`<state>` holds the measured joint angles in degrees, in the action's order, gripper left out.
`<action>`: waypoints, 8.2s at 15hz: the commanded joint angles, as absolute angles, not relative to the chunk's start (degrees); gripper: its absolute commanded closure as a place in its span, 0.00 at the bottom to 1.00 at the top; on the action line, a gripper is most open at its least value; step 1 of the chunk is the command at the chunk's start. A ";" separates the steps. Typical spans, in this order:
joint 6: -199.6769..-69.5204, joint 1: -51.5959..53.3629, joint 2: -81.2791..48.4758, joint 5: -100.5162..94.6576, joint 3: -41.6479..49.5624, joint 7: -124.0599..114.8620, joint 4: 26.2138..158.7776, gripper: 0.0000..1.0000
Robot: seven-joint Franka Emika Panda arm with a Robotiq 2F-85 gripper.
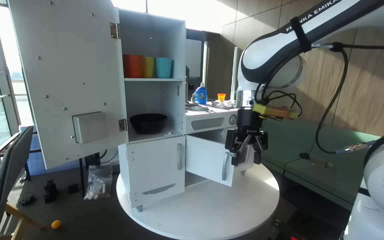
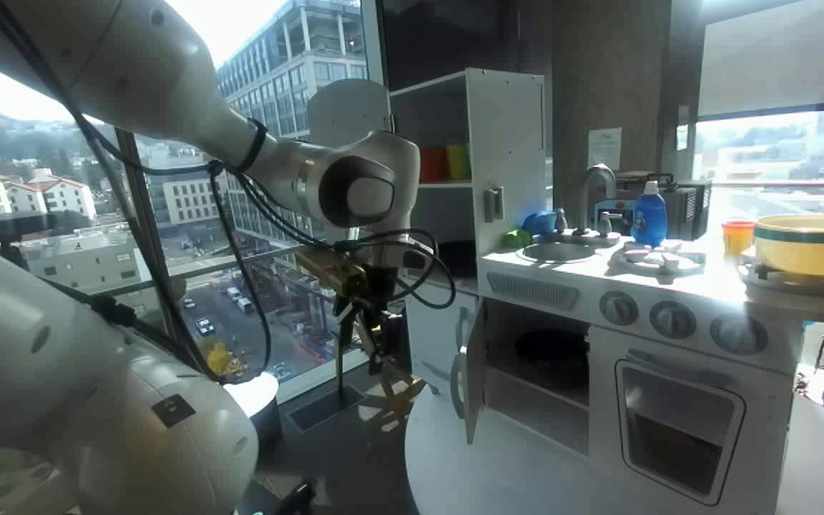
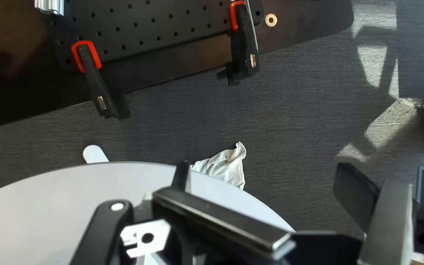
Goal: Close the cabinet door in the middle, open the left lower cabinet door, remove the black bowl from the middle cabinet to the, put it in the lower cabinet and close the door
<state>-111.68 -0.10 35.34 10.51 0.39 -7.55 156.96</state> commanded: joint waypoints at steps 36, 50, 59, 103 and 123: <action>-156.39 -4.81 -4.58 -63.89 3.67 -89.55 139.58 0.00; -164.79 -5.14 -7.22 -92.75 5.32 -129.15 133.81 0.00; -171.71 -4.42 3.16 -73.82 3.58 -92.46 144.53 0.00; -175.00 -3.16 -12.60 -50.91 -7.90 -51.55 132.51 0.00; -122.98 -4.08 13.51 -20.08 -8.53 -20.13 137.21 0.00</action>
